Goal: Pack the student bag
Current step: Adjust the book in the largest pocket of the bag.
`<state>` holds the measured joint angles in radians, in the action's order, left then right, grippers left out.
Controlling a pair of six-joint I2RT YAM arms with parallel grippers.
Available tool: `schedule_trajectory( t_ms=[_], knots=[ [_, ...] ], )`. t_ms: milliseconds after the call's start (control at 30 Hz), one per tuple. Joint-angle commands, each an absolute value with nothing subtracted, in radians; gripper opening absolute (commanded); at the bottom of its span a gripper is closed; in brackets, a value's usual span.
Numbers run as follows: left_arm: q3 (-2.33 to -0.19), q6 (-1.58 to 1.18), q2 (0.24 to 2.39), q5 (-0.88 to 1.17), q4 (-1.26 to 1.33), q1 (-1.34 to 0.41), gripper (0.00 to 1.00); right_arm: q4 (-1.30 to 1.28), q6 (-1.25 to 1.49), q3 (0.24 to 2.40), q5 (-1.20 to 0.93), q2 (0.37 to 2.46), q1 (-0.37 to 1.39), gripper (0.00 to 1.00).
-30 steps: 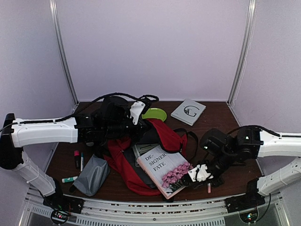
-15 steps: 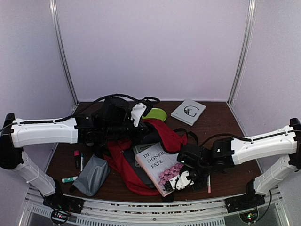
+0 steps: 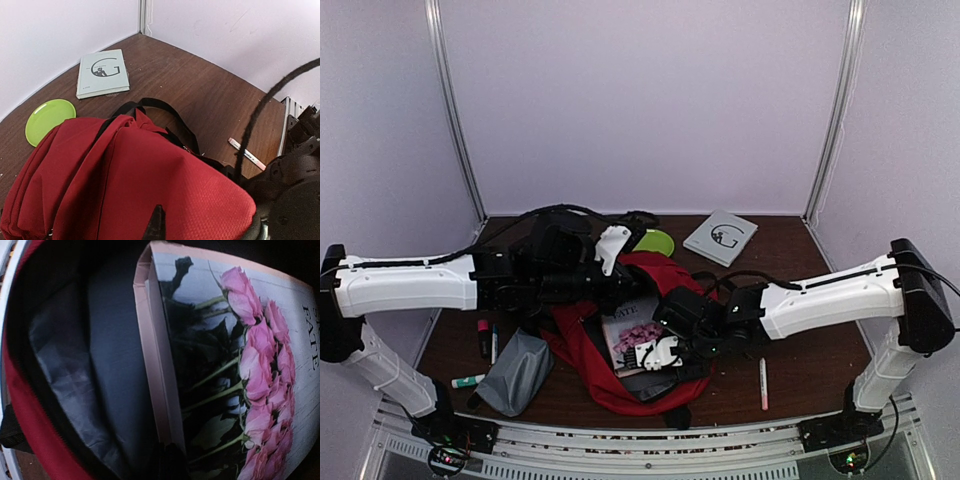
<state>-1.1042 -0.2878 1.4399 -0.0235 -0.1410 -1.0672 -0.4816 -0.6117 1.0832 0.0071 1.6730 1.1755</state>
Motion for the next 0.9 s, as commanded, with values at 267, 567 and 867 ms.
schedule_trajectory(
  t_ms=[267, 567, 867],
  knots=[
    [-1.084, -0.269, 1.351, -0.01, -0.083, -1.077, 0.0, -0.277, -0.65, 1.153, 0.255, 1.791, 1.105, 0.0],
    [-1.07, -0.272, 1.35, -0.025, -0.078, -1.078, 0.0, -0.268, -0.65, 1.193, 0.235, 1.84, 1.105, 0.0],
    [-1.077, -0.264, 1.353, -0.043, -0.081, -1.077, 0.0, -0.384, -0.651, 1.237, -0.138, 1.774, 1.12, 0.02]
  ],
)
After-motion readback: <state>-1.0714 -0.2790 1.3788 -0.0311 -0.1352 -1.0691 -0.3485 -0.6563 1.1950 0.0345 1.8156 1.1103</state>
